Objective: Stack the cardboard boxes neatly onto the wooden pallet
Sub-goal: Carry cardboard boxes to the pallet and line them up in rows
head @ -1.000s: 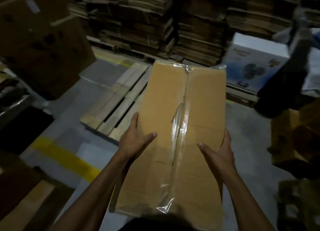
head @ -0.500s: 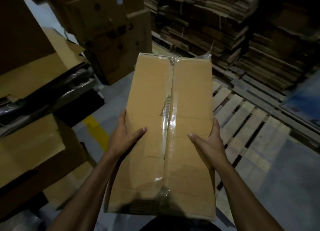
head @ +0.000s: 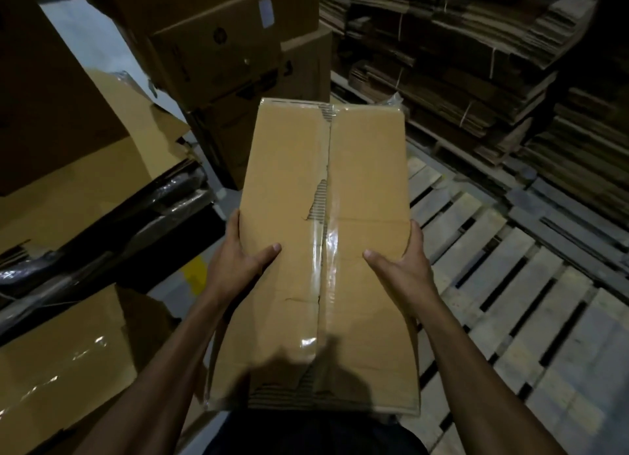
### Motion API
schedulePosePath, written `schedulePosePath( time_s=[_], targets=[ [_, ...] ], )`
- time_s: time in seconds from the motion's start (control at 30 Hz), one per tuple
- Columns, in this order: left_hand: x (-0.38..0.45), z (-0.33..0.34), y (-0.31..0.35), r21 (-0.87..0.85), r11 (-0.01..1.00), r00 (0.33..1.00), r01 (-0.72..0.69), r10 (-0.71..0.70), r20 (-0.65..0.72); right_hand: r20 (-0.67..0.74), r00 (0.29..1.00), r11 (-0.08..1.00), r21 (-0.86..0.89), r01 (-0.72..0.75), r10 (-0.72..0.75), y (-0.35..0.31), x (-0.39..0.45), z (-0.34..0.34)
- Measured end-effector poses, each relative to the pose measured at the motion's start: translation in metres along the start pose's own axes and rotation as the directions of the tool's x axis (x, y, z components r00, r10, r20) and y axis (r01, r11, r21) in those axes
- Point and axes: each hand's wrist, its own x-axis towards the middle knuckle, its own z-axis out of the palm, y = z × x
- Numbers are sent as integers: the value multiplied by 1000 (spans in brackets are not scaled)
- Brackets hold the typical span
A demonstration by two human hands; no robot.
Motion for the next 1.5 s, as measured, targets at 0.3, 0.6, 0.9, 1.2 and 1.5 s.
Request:
schedulePosePath(
  time_s=[0.3, 0.6, 0.9, 1.2, 1.5],
  targets=[
    [140, -14, 10, 16, 1000, 993, -12, 10, 118, -101, 993, 998, 21, -58, 59, -40, 93, 39],
    [341, -17, 30, -93, 986, 895, -136, 163, 416, -366, 907, 978, 99, -184, 207, -83, 196, 97],
    [465, 8, 88, -20, 941, 783, -336, 291, 549, -568, 789, 972, 152, -180, 235, -130, 259, 94],
    [515, 107, 134, -147, 907, 698, -394, 399, 595, -645, 736, 979, 152, -139, 205, -102, 317, 28],
    [568, 271, 66, -59, 944, 675, -326, 275, 685, -612, 724, 947, 243, -211, 318, 55, 403, 23]
  ],
)
